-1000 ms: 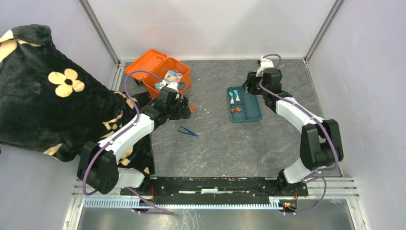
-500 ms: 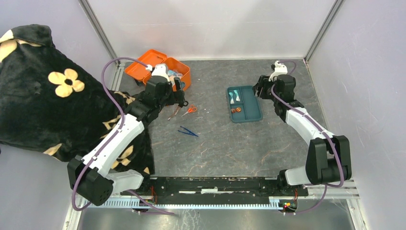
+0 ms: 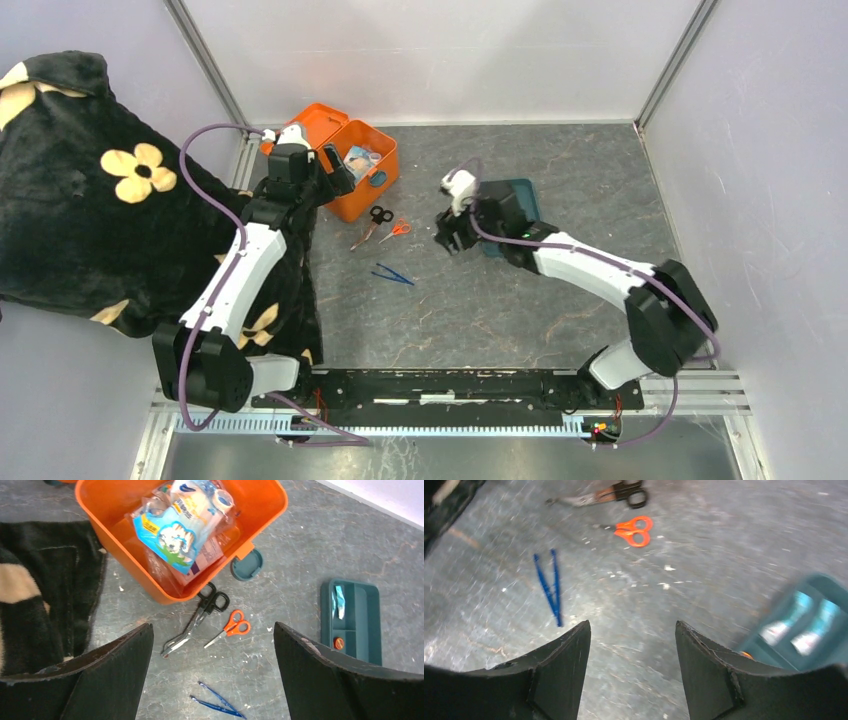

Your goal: Organize the medicine kit

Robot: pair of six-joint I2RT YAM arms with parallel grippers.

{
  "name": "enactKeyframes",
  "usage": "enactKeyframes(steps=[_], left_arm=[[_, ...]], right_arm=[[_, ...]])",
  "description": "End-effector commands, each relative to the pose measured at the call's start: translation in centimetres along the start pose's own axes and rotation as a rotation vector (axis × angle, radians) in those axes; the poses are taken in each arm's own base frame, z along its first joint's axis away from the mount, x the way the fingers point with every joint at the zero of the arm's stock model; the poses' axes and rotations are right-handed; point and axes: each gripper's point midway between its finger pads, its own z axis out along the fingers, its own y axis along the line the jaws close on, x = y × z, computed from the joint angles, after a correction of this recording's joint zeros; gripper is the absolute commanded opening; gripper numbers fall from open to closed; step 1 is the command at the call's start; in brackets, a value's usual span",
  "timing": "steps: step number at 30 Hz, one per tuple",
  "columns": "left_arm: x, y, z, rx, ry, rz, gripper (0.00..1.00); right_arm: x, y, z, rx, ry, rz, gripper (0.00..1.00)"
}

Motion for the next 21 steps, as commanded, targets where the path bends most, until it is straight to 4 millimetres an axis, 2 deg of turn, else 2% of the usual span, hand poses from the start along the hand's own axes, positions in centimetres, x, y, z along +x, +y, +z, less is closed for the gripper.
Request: enactKeyframes(steps=[1, 5, 10, 15, 21], left_arm=[[-0.9, -1.1, -1.0, 0.070, -0.051, 0.004, 0.95], [-0.7, -0.3, -1.1, 0.043, -0.059, 0.020, 0.95], [-0.7, 0.5, -1.3, 0.008, -0.074, 0.034, 0.95], [-1.3, 1.3, -1.7, -0.036, -0.094, 0.045, 0.95], [-1.2, 1.5, -1.7, -0.041, -0.094, 0.045, 0.95]], right_arm=[[1.3, 5.5, 3.0, -0.147, 0.099, -0.167, 0.69], [2.8, 9.1, 5.6, -0.217, 0.192, -0.262, 0.69], [4.9, 11.1, 8.1, -0.259, 0.272, -0.319, 0.68], [7.3, 11.5, 9.1, -0.251, 0.340, -0.357, 0.66], [9.7, 11.0, 9.6, -0.220, 0.401, -0.381, 0.64]])
